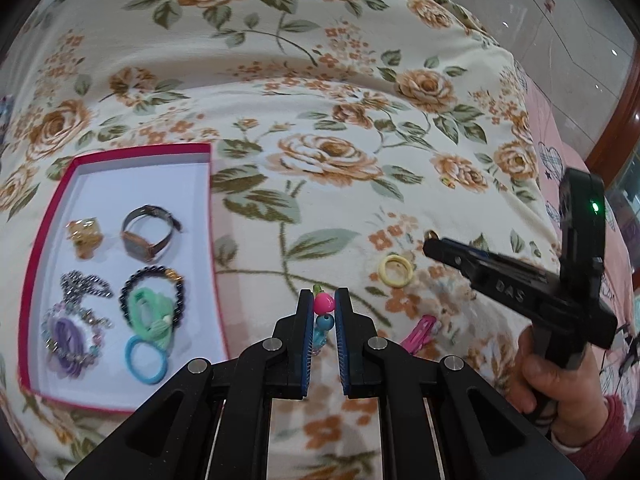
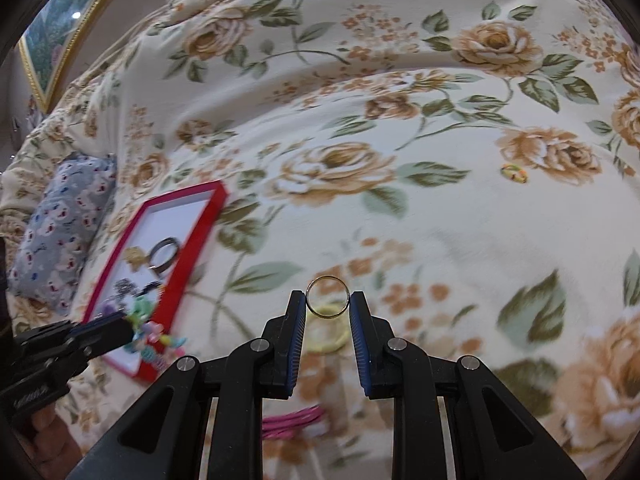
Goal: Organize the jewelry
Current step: 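Carry the bead bracelet and gold ring into the box and release both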
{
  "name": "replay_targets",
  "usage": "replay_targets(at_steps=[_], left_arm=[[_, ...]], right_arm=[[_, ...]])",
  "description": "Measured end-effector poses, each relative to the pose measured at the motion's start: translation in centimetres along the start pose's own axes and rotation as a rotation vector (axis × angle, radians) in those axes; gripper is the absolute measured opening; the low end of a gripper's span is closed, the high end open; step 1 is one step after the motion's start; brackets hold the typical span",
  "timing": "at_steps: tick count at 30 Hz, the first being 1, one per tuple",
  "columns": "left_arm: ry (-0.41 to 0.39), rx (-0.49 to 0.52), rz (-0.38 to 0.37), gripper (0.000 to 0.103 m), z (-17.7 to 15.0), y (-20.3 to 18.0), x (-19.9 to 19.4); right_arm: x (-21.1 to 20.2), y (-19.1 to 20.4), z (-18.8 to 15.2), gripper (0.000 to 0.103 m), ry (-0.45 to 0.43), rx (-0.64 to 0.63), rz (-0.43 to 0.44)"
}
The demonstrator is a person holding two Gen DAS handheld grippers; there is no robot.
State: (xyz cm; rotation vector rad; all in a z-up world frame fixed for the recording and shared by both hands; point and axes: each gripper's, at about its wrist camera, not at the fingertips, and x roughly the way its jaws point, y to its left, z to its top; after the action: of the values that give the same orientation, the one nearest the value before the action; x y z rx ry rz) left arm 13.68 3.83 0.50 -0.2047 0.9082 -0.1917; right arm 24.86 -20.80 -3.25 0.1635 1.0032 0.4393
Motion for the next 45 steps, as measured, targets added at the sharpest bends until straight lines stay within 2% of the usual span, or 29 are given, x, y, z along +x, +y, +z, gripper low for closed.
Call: replay_targets(at_steps=[8, 18, 45], left_arm=[[-0.03, -0.036, 0.015, 0.009, -1.0, 1.7, -2.9], [-0.045, -0.078, 0.029, 0.009, -1.9, 3.5, -4.6], [-0.086, -0.19, 0.098, 0.009, -3.4, 10.1, -8.0]], right_arm=[[-0.7, 2.3, -1.7, 0.023, 0.017, -0.012, 0.051], [-0.5, 4.8, -3.0, 0.023, 0.048, -0.04, 0.1], [1.9, 13.1, -3.2, 0.023, 0.102, -0.168, 0.206]])
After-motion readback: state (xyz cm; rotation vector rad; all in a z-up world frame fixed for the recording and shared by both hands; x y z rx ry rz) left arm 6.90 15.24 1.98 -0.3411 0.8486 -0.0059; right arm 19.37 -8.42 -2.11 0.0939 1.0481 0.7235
